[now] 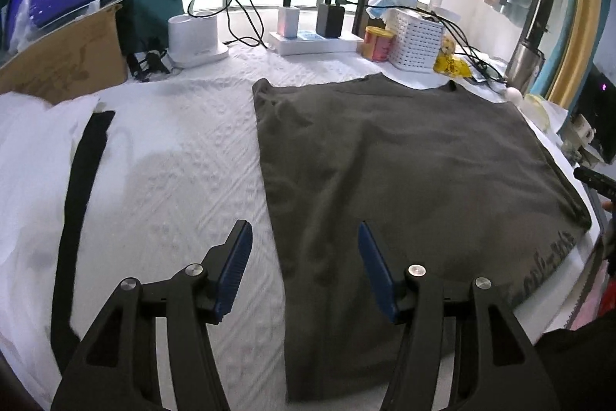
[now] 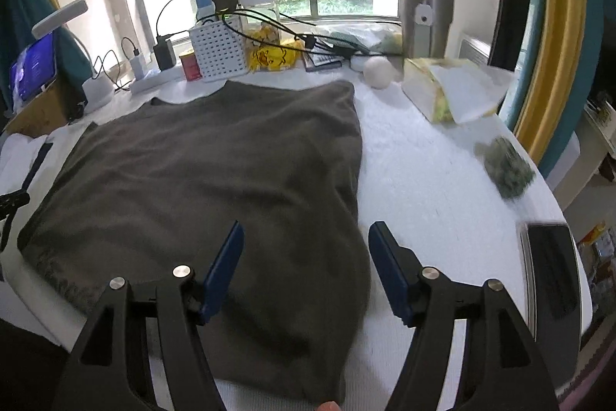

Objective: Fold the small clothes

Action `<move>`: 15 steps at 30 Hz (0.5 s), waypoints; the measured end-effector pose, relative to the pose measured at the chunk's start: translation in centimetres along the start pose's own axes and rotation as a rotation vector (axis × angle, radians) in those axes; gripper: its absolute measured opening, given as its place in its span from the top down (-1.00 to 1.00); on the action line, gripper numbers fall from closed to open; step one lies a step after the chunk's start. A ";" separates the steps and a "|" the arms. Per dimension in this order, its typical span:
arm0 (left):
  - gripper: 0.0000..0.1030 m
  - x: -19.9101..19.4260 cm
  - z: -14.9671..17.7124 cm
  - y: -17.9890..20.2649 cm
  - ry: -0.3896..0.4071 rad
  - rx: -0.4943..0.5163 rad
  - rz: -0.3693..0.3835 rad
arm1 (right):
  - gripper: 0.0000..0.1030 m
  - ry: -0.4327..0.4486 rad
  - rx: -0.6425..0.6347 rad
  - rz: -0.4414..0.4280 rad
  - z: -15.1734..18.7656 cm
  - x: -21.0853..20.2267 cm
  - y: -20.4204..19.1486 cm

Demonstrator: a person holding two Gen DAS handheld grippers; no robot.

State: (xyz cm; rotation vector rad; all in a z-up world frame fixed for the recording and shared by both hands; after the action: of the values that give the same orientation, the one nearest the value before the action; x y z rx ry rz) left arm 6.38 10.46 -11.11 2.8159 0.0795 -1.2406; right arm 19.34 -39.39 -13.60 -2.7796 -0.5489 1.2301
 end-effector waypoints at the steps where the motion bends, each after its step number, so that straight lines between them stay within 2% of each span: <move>1: -0.18 0.3 -0.3 0.0 -0.003 -0.001 0.002 | -0.31 -0.001 -0.001 -0.004 -0.3 0.2 -0.1; 15: -0.18 6.4 -6.3 -1.5 -0.018 0.025 0.001 | -0.31 -0.031 -0.025 0.014 -4.5 5.4 -0.3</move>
State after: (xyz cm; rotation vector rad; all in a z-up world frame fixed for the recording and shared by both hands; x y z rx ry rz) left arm 15.19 12.60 -11.63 2.8250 0.0625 -1.2761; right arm 25.87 -36.90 -14.26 -2.7945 -0.5513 1.2797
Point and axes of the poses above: each gripper's, at about its wrist camera, not at the fingertips, and x roughly the way its jaws point, y to its right, z to its underside, the point moved 4 cm from there along x, roughly the way its jaws point, and after that the axes turned 5 degrees about x, right-handed, at the moved point
